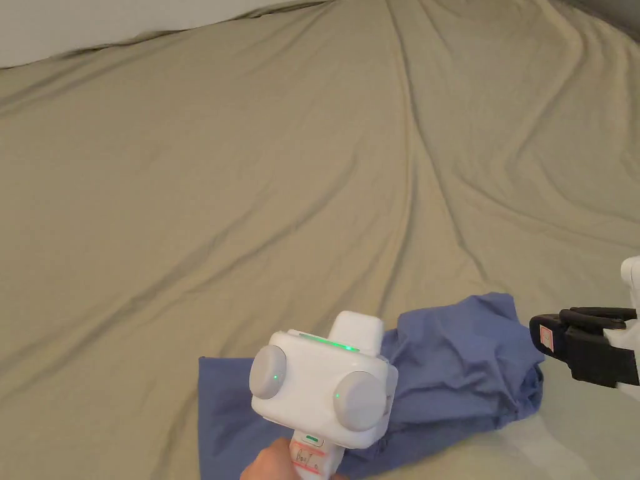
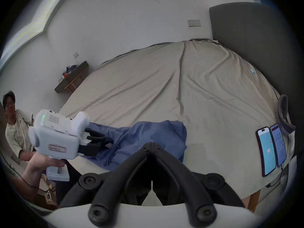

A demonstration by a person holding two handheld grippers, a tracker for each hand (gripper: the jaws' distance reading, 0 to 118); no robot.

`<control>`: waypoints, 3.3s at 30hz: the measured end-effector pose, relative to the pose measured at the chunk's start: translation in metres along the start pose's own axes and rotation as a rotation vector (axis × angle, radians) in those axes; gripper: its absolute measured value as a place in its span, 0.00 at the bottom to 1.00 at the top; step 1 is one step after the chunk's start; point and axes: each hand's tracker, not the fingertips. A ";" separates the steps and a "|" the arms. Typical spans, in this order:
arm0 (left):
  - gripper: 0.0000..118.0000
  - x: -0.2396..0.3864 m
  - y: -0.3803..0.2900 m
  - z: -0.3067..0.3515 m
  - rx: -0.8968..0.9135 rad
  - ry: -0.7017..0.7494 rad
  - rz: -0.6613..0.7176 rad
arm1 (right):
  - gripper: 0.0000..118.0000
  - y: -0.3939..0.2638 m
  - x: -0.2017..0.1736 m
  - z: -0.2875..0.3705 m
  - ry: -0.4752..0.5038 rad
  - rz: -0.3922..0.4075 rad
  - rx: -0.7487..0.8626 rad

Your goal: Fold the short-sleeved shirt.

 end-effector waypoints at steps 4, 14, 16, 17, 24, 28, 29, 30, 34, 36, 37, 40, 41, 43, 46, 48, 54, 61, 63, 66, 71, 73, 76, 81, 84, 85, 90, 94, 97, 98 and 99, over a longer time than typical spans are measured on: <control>0.00 -0.005 0.001 0.040 0.073 -0.295 0.081 | 0.02 0.004 -0.004 0.000 0.008 0.008 -0.005; 0.78 -0.219 -0.110 0.096 0.299 -0.563 0.668 | 0.02 0.007 -0.015 -0.001 0.042 0.015 -0.011; 0.78 -0.260 -0.139 0.090 0.296 -0.599 0.756 | 0.02 0.006 -0.020 -0.006 0.045 0.022 -0.022; 0.78 -0.276 -0.151 0.085 0.274 -0.601 0.803 | 0.02 0.004 -0.022 -0.009 0.049 0.023 -0.031; 0.78 -0.277 -0.170 0.019 0.143 -0.660 0.882 | 0.02 0.004 -0.038 -0.024 0.076 0.042 -0.068; 0.78 -0.232 -0.144 -0.006 0.214 -0.824 0.793 | 0.02 0.009 -0.043 -0.025 0.078 0.062 -0.078; 0.78 -0.222 -0.138 -0.013 0.206 -0.775 0.794 | 0.02 0.010 -0.043 -0.025 0.079 0.066 -0.077; 0.77 -0.227 -0.139 -0.021 0.235 -0.767 0.793 | 0.02 0.011 -0.043 -0.025 0.081 0.068 -0.077; 0.11 -0.230 -0.140 -0.022 0.241 -0.708 0.873 | 0.02 0.013 -0.044 -0.025 0.081 0.079 -0.081; 0.11 -0.232 -0.141 -0.009 0.230 -0.671 0.800 | 0.02 0.015 -0.044 -0.024 0.082 0.087 -0.081; 0.11 -0.234 -0.142 0.000 0.234 -0.615 0.771 | 0.02 0.015 -0.043 -0.024 0.083 0.090 -0.079; 0.11 -0.249 -0.147 0.025 0.239 -0.589 0.785 | 0.02 0.018 -0.044 -0.024 0.087 0.093 -0.069; 0.11 -0.254 -0.149 0.034 0.247 -0.574 0.796 | 0.02 0.018 -0.044 -0.024 0.090 0.091 -0.064; 0.11 -0.273 -0.153 0.057 0.259 -0.438 0.768 | 0.02 0.019 -0.042 -0.025 0.095 0.087 -0.057; 0.11 -0.291 -0.154 0.091 0.230 -0.288 0.783 | 0.02 0.018 -0.040 -0.026 0.102 0.083 -0.052; 0.11 -0.296 -0.152 0.109 0.181 -0.233 0.869 | 0.02 0.017 -0.036 -0.026 0.102 0.078 -0.047; 0.11 -0.202 -0.080 0.114 0.145 -0.017 0.533 | 0.02 0.014 -0.021 -0.022 0.096 0.047 -0.039; 0.15 -0.112 -0.007 0.007 0.014 -0.372 0.512 | 0.02 0.005 0.003 -0.008 0.053 0.016 -0.035; 0.72 -0.113 -0.009 -0.013 0.000 -0.555 0.577 | 0.02 0.005 0.011 -0.005 0.033 0.007 -0.041; 0.79 -0.119 -0.014 0.025 0.026 -0.423 0.541 | 0.02 0.006 0.021 0.001 0.007 -0.003 -0.037; 0.45 -0.127 -0.029 0.074 0.157 -0.186 0.416 | 0.02 0.009 0.036 0.002 -0.012 -0.023 -0.025; 0.03 -0.114 -0.021 0.057 0.114 -0.090 0.398 | 0.02 0.009 0.037 0.003 -0.017 -0.028 -0.021; 0.03 -0.090 -0.007 0.016 0.036 -0.194 0.387 | 0.02 0.007 0.038 0.007 -0.023 -0.036 -0.016; 0.02 -0.035 0.016 -0.021 0.018 -0.158 0.233 | 0.02 0.003 0.042 0.009 -0.046 -0.046 -0.034; 0.02 -0.017 0.027 -0.021 0.020 -0.254 0.236 | 0.02 0.004 0.041 0.005 -0.051 -0.041 -0.048; 0.02 -0.014 0.029 -0.020 0.018 -0.253 0.207 | 0.02 0.004 0.041 0.003 -0.053 -0.038 -0.050; 0.02 -0.053 0.008 0.026 0.072 -0.362 0.315 | 0.02 0.018 0.017 0.003 -0.023 0.009 -0.036; 0.02 -0.098 -0.032 0.106 0.218 -0.313 0.358 | 0.02 0.034 -0.029 -0.004 0.039 0.083 -0.022; 0.02 -0.129 -0.060 0.138 0.249 -0.184 0.381 | 0.02 0.044 -0.078 -0.022 0.117 0.151 -0.038; 0.02 -0.136 -0.067 0.144 0.250 -0.163 0.393 | 0.02 0.045 -0.092 -0.032 0.126 0.182 -0.049; 0.02 -0.145 -0.074 0.145 0.250 -0.162 0.409 | 0.02 0.045 -0.106 -0.044 0.132 0.202 -0.071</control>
